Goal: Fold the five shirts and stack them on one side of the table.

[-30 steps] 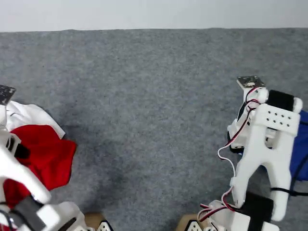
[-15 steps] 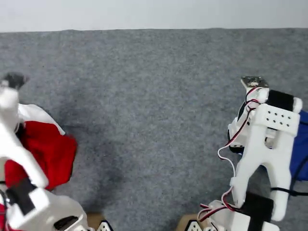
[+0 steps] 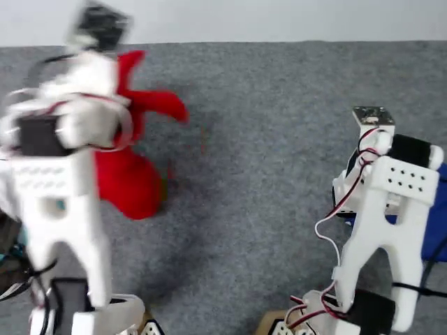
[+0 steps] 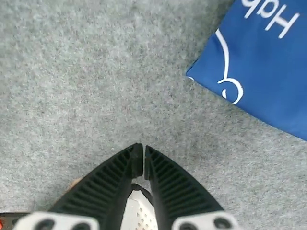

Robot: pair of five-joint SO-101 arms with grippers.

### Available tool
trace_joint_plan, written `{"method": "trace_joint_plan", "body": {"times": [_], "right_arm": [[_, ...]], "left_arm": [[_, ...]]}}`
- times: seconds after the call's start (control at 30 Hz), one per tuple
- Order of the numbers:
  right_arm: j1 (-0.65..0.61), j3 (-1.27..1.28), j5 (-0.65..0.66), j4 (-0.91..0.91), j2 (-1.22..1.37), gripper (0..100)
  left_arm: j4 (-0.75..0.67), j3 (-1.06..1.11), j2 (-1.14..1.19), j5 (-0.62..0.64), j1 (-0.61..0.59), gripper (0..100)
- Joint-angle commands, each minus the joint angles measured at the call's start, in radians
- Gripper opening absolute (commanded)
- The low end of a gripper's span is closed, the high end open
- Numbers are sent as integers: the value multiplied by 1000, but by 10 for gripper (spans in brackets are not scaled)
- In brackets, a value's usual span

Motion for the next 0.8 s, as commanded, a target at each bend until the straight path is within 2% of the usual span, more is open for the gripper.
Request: {"method": "trace_joint_plan", "body": {"times": [0.0,0.1,0.23,0.33,0.47,0.67,0.77], "right_arm": [[-8,-5,-8,42,-56,9],[-8,-5,-8,42,-76,9],[-15,-5,-8,42,-88,9],[-62,-5,-8,42,-82,9],[-216,-5,-11,39,-77,9],[-498,-31,-12,21,39,13],[-584,-130,-14,18,150,80]], "left_arm": [[-34,-35,149,80,150,8],[-41,-48,281,92,153,42],[25,-70,379,92,72,191],[63,-94,391,77,-18,223],[95,-117,388,-12,-121,222],[114,-119,388,-21,-256,221],[114,-96,388,-21,-295,221]]}}
